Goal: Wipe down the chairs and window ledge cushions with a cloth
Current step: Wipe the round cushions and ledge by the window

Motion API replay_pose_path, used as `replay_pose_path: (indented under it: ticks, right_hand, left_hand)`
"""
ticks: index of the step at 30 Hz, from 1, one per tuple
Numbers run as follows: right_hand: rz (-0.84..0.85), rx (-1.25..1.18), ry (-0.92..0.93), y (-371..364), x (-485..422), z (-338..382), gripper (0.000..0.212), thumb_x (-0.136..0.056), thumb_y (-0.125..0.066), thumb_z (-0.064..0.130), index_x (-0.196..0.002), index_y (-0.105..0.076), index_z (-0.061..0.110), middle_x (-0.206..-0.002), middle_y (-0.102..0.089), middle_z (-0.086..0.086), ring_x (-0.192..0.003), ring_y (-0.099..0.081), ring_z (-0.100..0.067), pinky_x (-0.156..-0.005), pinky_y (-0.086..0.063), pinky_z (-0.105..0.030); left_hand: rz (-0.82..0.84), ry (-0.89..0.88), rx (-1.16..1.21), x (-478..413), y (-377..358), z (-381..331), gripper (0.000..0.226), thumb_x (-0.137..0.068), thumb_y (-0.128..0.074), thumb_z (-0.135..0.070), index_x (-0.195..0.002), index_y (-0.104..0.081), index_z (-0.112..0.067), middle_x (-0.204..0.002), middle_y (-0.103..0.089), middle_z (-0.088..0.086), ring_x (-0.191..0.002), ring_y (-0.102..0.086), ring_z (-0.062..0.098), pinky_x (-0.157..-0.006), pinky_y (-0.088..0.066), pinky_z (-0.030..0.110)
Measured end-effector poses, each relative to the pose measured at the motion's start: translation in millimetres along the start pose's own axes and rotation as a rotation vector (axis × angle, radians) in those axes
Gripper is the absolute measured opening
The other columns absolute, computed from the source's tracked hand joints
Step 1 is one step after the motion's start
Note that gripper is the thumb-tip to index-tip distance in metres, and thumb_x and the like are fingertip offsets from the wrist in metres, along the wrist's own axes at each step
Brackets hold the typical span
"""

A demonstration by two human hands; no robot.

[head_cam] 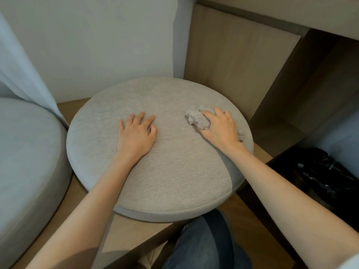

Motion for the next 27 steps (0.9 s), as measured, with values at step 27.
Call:
replay_pose_path:
  ticks: [27]
  right_hand:
    - [-0.165,-0.225,0.078,20,57,17,0.040,-0.083,-0.068,0.038,-0.120,-0.066,0.024,-0.097,-0.056,-0.001,-0.095,-0.054,-0.026,-0.064,-0.039,-0.030]
  left_hand:
    - [-0.193,-0.047,0.092,84,18,-21,0.039,-0.098,-0.040,-0.031,-0.135,-0.054,-0.023,-0.143,-0.048,0.002,-0.132,-0.039,0.023,-0.111,-0.024,0.039]
Point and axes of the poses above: each hand's wrist, its own x-axis away from the middle knuckle, its own y-axis out of the back of the hand, z = x × y, the point moved 7 cm from there along -x, towards the middle knuckle
